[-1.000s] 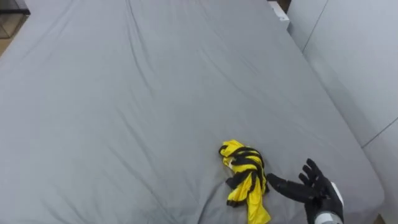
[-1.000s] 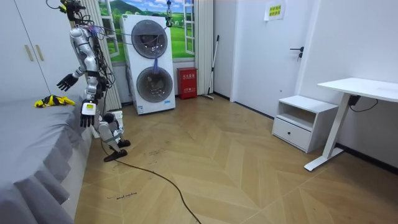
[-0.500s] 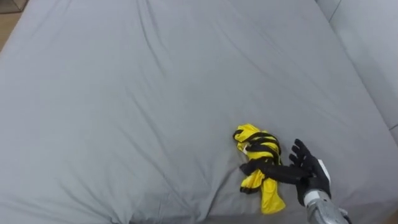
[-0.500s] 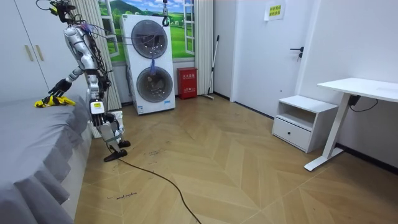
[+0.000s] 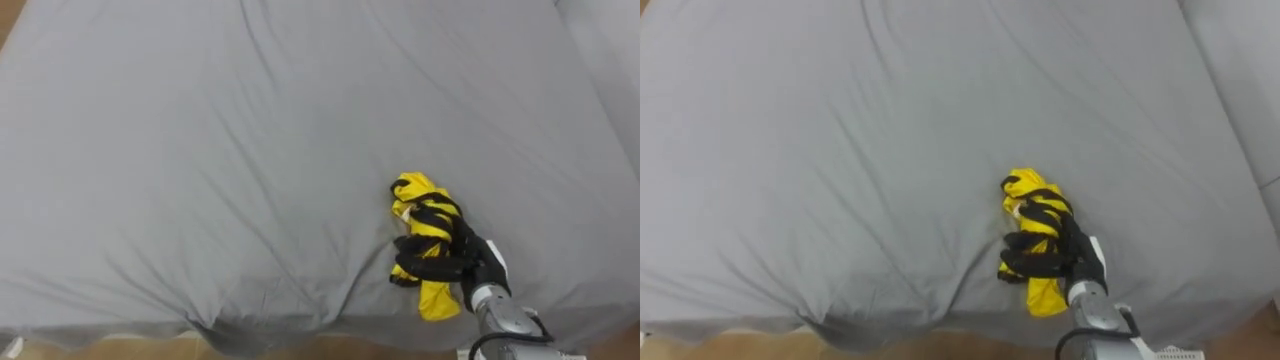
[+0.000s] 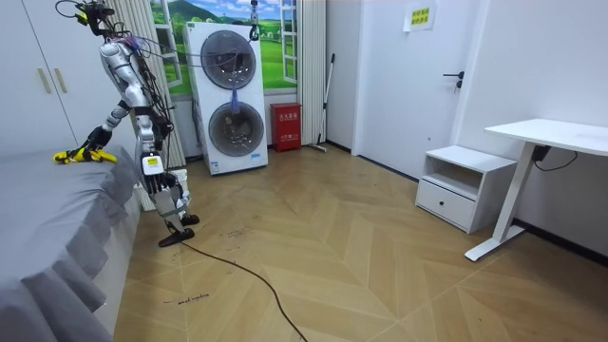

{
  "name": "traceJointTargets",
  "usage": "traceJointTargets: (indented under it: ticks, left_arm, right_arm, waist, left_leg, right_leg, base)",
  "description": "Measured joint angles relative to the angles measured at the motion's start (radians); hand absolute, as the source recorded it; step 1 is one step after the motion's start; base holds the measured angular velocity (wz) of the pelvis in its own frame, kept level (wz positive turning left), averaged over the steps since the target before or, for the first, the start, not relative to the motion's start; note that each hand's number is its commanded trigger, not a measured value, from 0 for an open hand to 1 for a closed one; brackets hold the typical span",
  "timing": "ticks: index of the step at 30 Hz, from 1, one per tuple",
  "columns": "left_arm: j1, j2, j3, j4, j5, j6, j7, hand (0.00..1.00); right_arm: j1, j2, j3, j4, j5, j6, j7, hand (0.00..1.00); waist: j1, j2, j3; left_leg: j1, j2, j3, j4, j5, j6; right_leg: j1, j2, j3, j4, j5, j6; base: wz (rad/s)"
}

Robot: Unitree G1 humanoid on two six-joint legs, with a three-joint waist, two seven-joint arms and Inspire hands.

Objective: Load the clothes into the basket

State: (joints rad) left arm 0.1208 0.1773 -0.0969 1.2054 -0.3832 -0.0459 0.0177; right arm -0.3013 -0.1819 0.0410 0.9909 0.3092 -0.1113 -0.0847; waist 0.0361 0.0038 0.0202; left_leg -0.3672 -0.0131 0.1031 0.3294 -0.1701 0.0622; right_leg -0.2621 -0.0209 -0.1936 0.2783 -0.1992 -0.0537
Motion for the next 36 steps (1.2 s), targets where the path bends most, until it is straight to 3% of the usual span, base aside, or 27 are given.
traceJointTargets:
  ticks: [2,7,13,23,29,31,33,34,36]
  left_arm:
    - [-0.004,-0.001,-0.005,-0.001,0.003,0.006,0.000,0.00]
    - [-0.005,0.000,-0.003,0.001,0.002,0.034,-0.001,0.00]
    - [-0.005,0.000,-0.005,0.001,0.003,0.048,0.000,0.00]
    - [-0.017,0.001,-0.005,-0.001,0.004,0.044,-0.001,0.00]
    - [-0.017,0.001,-0.005,-0.009,0.003,0.030,-0.008,0.00]
    - [-0.013,0.001,0.003,-0.009,0.007,0.018,-0.009,0.00]
    - [-0.011,0.002,0.020,-0.008,0.018,0.013,-0.009,0.00]
    - [-0.007,0.002,0.028,-0.009,0.024,0.011,-0.008,0.00]
    - [0.004,0.010,0.042,-0.017,0.025,0.010,0.000,0.00]
  right_arm:
    - [-0.034,-0.018,-0.026,0.032,0.004,0.001,-0.006,1.00]
    - [-0.091,-0.095,-0.085,0.169,0.062,0.001,-0.005,1.00]
    - [-0.116,-0.143,-0.131,0.233,0.088,0.032,0.000,1.00]
    - [-0.119,-0.166,-0.133,0.260,0.124,0.063,0.015,1.00]
    - [-0.016,-0.170,-0.141,0.122,0.146,0.070,0.034,1.00]
    - [0.031,-0.169,-0.146,0.048,0.144,0.069,0.041,1.00]
    - [0.090,-0.169,-0.153,-0.025,0.147,0.069,0.044,1.00]
    - [0.136,-0.169,-0.155,-0.084,0.154,0.070,0.043,1.00]
    - [0.203,-0.158,-0.164,-0.189,0.153,0.070,0.033,1.00]
  waist:
    - [0.001,0.007,0.0044]
    - [0.019,0.028,0.0061]
    - [0.027,0.030,0.0053]
    - [0.021,0.029,0.0050]
    - [0.006,0.026,0.0035]
    - [-0.020,0.020,0.0040]
    - [-0.042,0.008,-0.0013]
    - [-0.053,-0.004,-0.0093]
    - [-0.072,-0.022,-0.0179]
  left_leg:
    - [-0.022,0.000,-0.003,0.002,0.002,0.003]
    - [-0.039,-0.003,-0.009,-0.013,0.013,0.005]
    - [-0.029,-0.017,-0.019,-0.056,0.043,0.003]
    - [-0.022,-0.015,0.009,-0.063,0.045,0.004]
    - [0.036,-0.013,0.053,-0.084,0.045,0.004]
    - [0.080,-0.015,0.063,-0.103,0.045,0.004]
    - [0.117,-0.016,0.068,-0.119,0.045,0.004]
    - [0.142,-0.016,0.080,-0.131,0.045,0.004]
    - [0.179,-0.016,0.092,-0.144,0.044,0.004]
  right_leg:
    - [-0.022,0.000,-0.003,0.004,0.003,0.002]
    - [-0.036,-0.001,-0.014,-0.010,0.013,0.004]
    - [-0.041,-0.011,-0.021,-0.013,0.013,0.003]
    - [-0.044,-0.012,0.001,-0.019,0.013,0.004]
    - [-0.008,-0.013,0.040,-0.021,0.013,0.007]
    - [0.023,-0.012,0.055,-0.032,0.012,0.009]
    - [0.055,-0.011,0.062,-0.044,0.011,0.010]
    - [0.077,-0.010,0.070,-0.057,0.011,0.010]
    - [0.105,-0.008,0.087,-0.066,0.011,0.011]
  base:
    - [0.06]
    - [0.04]
    - [0.08]
    - [-0.07]
    - [-0.19]
    - [-0.19]
    - [-0.15]
    - [-0.18]
    - [-0.24]
